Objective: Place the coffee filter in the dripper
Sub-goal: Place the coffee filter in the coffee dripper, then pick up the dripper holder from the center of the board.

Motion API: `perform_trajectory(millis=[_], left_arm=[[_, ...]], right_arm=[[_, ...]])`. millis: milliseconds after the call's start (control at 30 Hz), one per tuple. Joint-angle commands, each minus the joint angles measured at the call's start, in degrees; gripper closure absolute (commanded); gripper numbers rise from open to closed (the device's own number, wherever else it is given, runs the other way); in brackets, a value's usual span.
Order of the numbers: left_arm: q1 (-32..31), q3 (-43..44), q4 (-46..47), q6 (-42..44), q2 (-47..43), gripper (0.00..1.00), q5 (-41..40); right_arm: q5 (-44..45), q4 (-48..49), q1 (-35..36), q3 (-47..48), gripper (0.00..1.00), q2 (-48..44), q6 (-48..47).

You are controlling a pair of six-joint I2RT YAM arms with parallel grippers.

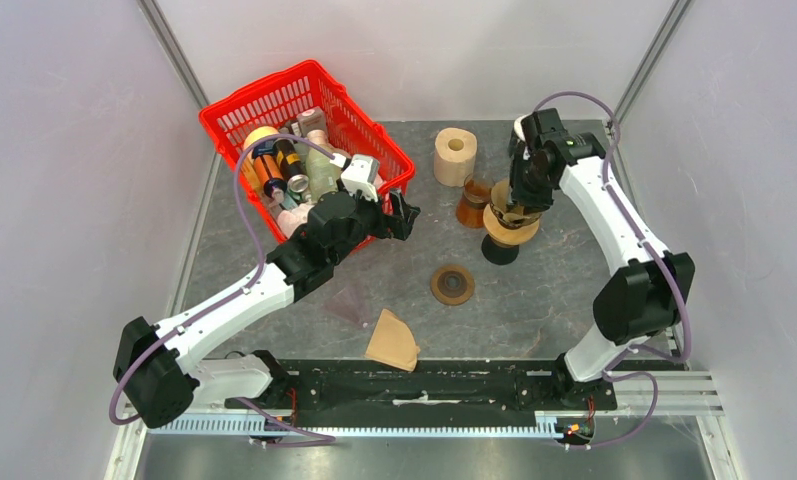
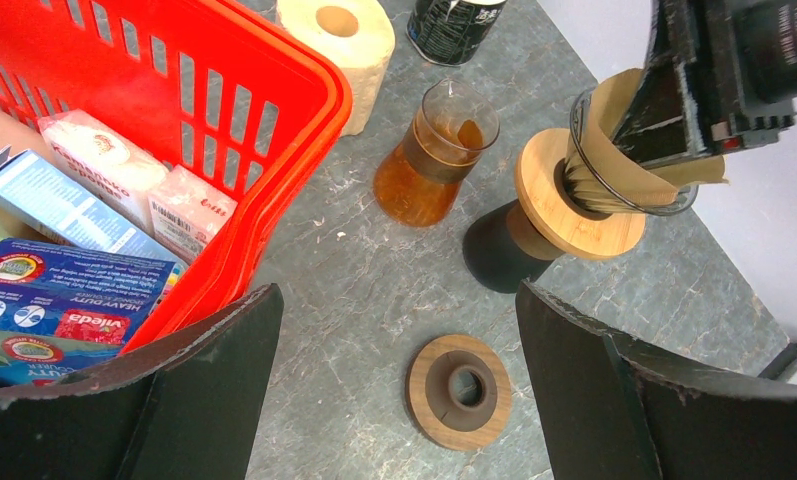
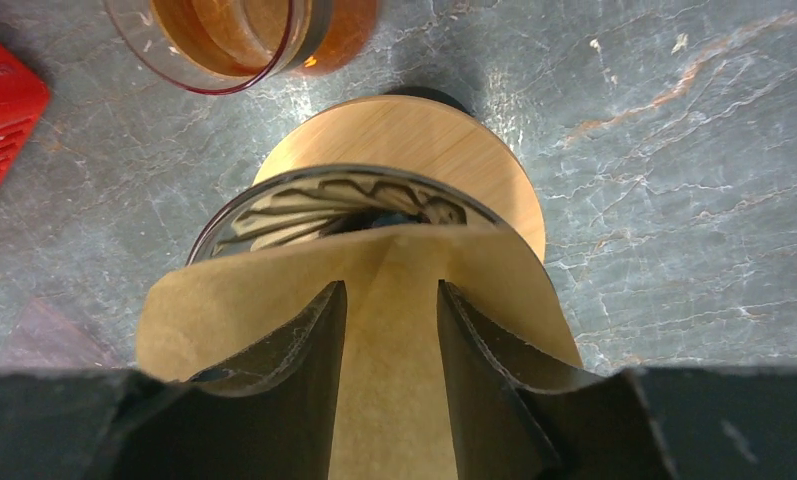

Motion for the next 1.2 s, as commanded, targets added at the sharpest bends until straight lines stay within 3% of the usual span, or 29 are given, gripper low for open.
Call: perform_trajectory(millis=[0, 267, 367, 400, 433, 667, 867, 1167], left_arm=[[0.17, -0.19, 1.90, -0.11, -1.08, 0.07, 0.22], [0.18, -0.28, 1.90, -0.54, -1.78, 0.07, 1.05], [0.17, -0.28, 1.90, -0.60, -2.10, 0.07, 1.21], [0.17, -0.32, 1.82, -0.66, -2.22, 0.07, 1.14], [0.22, -0.37, 1.73, -0.65, -2.37, 0.07, 1.14], [0.17, -0.19, 0.37, -0.95, -2.74, 0.06, 0.62], [0.17, -0.39, -0.42, -1.51, -2.85, 0.06, -0.06], [0.17, 0.41, -1.41, -4.06, -0.30, 0.06, 1.94]], right_arm=[[1.61, -0.48, 0.16, 3.79, 0.52, -5.68, 0.51], [2.24, 4.87, 0.13, 0.41, 0.38, -17.70, 1.94], [1.17, 7.66, 0.10, -2.38, 0.20, -22.72, 2.14], [1.09, 9.29, 0.06, -3.91, 0.06, -24.83, 2.77], [1.08, 10.89, 0.16, -5.94, 0.03, -26.63, 3.36], [4.60, 19.04, 0.09, -20.09, 0.03, -39.71, 7.87], [-0.85, 19.35, 0.11, -30.29, 0.03, -48.33, 9.85], [-3.66, 19.65, 0.72, -43.18, 0.03, -54.38, 11.61]])
